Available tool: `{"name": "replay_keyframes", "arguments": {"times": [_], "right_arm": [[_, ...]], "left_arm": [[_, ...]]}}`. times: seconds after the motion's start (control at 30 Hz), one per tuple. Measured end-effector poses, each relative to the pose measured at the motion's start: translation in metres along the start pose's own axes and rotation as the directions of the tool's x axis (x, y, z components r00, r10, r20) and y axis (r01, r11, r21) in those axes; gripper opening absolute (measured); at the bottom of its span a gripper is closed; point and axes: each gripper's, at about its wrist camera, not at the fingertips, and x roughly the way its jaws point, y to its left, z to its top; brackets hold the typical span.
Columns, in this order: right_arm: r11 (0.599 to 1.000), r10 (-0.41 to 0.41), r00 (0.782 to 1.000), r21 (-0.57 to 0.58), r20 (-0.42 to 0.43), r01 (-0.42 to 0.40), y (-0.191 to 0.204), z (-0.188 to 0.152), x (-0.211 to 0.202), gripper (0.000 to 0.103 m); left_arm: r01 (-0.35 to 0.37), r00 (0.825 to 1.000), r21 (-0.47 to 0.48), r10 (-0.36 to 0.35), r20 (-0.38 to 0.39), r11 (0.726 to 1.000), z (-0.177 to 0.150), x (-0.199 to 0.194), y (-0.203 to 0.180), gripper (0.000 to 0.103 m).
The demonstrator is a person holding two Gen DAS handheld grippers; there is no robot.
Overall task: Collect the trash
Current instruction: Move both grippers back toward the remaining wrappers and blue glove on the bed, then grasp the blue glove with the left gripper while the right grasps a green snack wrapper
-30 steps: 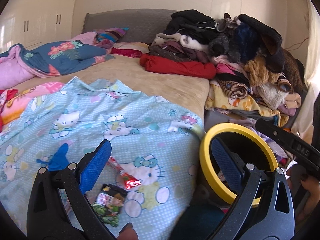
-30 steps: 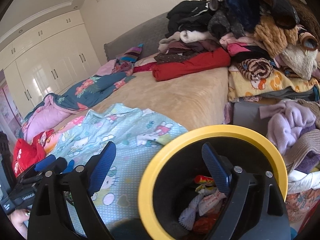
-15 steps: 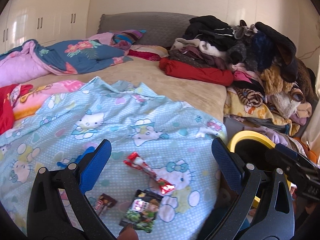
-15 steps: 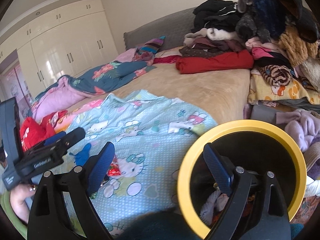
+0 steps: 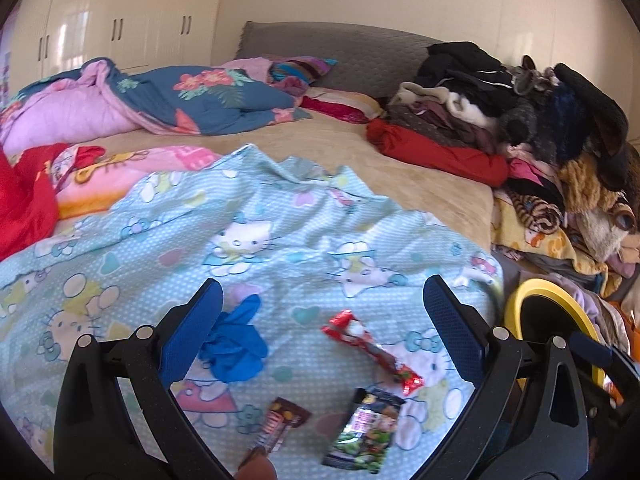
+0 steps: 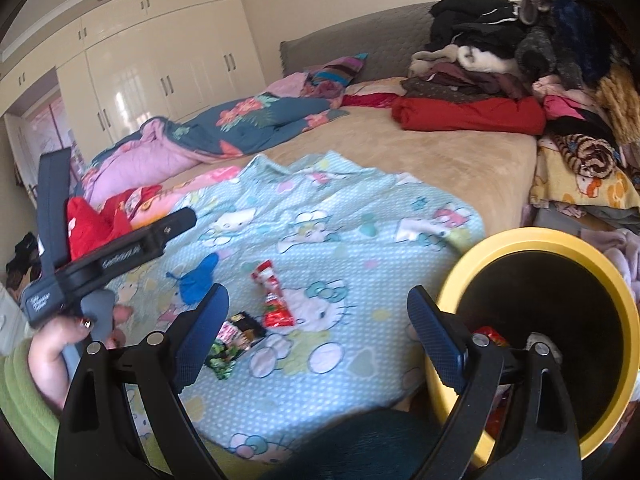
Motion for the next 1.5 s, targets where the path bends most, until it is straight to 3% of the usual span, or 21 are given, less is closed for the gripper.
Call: {"name": "replay_keyframes", "arguments": {"times": [0.6, 0.97, 1.17, 1.27, 1.33, 1.43, 1.5], "right_arm": [[0.997, 0.037, 0.994, -0.062, -0.100, -0.043, 0.044, -0.021, 0.036, 0.089], [0.997, 0.034, 0.981, -0.061, -0.189, -0.046, 0.052, -0.032, 0.068, 0.089], [0.997, 0.051, 0.966, -0.044, -0.252, -0.064, 0.060, -0.034, 0.090, 0.089], [0.996, 0.072, 0.947, -0.028, -0.313, -0.085, 0.063, -0.040, 0.107, 0.088], [0.996, 0.077, 0.932, -0.024, -0.355, -0.091, 0.065, -0.044, 0.119, 0.082], [0.996, 0.075, 0.927, -0.022, -0.367, -0.089, 0.065, -0.045, 0.126, 0.072], [0.994, 0.093, 0.925, -0.010, -0.367, -0.104, 0.064, -0.045, 0.126, 0.052]], "left_arm": [[-0.065, 0.997, -0.111, 0.059, -0.056, 0.992, -0.008, 0.020, 0.058, 0.092], [-0.062, 0.985, -0.172, 0.033, -0.168, 0.983, -0.024, 0.042, 0.090, 0.092], [-0.037, 0.980, -0.193, -0.002, -0.198, 0.980, -0.032, 0.049, 0.096, 0.092], [-0.026, 0.977, -0.199, -0.017, -0.213, 0.980, -0.036, 0.053, 0.096, 0.084], [-0.011, 0.972, -0.209, -0.038, -0.232, 0.978, -0.039, 0.058, 0.096, 0.082], [-0.004, 0.967, -0.207, -0.049, -0.251, 0.978, -0.044, 0.062, 0.094, 0.074], [0.003, 0.963, -0.203, -0.058, -0.264, 0.979, -0.048, 0.065, 0.091, 0.067]]}}
